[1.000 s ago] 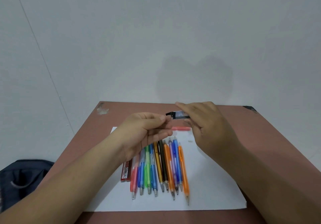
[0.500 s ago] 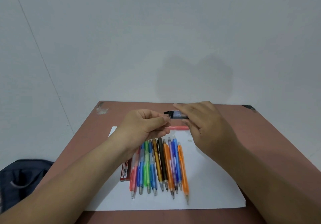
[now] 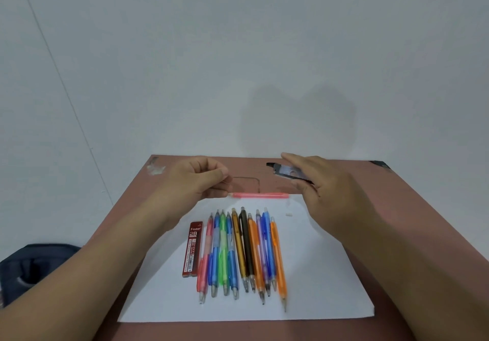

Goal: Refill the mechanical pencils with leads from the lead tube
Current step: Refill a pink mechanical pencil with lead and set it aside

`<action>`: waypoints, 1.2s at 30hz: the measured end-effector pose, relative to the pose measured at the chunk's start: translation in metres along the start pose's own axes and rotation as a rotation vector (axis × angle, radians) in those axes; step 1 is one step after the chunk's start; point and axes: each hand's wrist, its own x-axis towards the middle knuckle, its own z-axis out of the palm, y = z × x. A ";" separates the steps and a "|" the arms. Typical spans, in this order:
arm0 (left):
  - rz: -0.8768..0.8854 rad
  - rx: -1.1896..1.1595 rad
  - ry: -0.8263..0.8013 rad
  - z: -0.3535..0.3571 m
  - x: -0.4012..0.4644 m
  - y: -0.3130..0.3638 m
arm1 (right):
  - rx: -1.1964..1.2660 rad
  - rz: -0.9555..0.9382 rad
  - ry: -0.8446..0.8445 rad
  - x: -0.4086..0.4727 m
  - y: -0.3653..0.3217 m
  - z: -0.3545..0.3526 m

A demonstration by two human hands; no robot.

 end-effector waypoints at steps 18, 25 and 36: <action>0.046 0.050 0.104 -0.005 -0.003 0.004 | 0.753 0.303 0.006 0.000 -0.020 -0.010; 0.052 0.059 0.102 -0.004 -0.005 0.004 | 0.640 0.279 -0.034 -0.001 -0.018 -0.011; 0.198 0.216 0.129 -0.001 -0.007 0.005 | 0.573 0.252 -0.140 -0.005 -0.021 -0.018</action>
